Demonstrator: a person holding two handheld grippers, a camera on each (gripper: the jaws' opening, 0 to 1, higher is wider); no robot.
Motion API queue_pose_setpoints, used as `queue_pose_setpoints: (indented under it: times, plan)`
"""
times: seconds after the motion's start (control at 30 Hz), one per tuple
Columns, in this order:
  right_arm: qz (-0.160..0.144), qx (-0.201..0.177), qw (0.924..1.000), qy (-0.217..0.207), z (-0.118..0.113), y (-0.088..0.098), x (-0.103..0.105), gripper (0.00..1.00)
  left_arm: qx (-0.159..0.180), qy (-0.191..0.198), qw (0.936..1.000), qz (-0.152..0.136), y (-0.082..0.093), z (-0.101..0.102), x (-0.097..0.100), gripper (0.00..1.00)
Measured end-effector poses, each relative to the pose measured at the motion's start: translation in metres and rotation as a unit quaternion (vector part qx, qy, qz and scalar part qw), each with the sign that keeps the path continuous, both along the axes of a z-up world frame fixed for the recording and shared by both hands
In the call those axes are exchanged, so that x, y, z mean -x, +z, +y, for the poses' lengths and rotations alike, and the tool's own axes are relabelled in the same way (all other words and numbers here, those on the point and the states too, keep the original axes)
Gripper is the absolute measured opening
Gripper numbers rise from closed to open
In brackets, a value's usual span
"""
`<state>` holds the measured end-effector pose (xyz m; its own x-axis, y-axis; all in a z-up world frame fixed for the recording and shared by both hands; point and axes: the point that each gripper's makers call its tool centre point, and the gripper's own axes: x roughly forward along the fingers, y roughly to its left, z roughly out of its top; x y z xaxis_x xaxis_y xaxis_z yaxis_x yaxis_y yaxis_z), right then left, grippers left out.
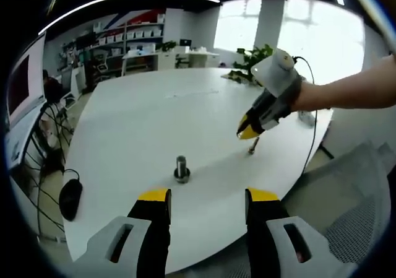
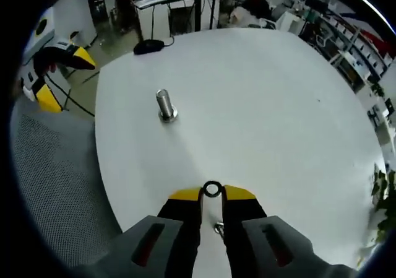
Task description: Place the washer onto the threaded stud by aligning its center hole with the stud, sliding it down to the base, and recovering from edge contact or off-axis alignment until the washer reaches the visible bottom stop.
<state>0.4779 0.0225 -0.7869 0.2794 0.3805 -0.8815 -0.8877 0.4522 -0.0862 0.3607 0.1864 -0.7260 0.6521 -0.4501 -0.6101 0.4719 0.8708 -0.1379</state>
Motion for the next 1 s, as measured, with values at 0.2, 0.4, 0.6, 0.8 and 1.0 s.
queue_pose_setpoints:
  times: [0.2, 0.4, 0.6, 0.8, 1.0]
  plan:
    - [-0.012, 0.001, 0.9999, -0.009, -0.02, 0.012, -0.006, 0.14, -0.005, 0.0, 1.0, 0.001, -0.001, 0.001, 0.001, 0.46]
    - [-0.01, 0.013, 0.9997, -0.016, -0.043, 0.014, -0.005, 0.14, -0.006, 0.002, 1.0, 0.002, -0.001, 0.002, 0.0, 0.46]
    - [0.005, 0.03, 0.9995, 0.0, -0.048, 0.003, 0.008, 0.14, -0.011, 0.001, 0.9999, 0.004, -0.002, 0.002, 0.001, 0.46]
    - [0.02, 0.046, 0.9986, 0.016, -0.052, -0.011, 0.015, 0.14, -0.012, 0.004, 0.9999, 0.006, -0.004, 0.003, 0.001, 0.46]
    - [0.025, 0.047, 0.9985, 0.015, -0.052, -0.015, 0.018, 0.14, -0.015, 0.003, 0.9999, 0.008, -0.005, 0.003, 0.001, 0.46]
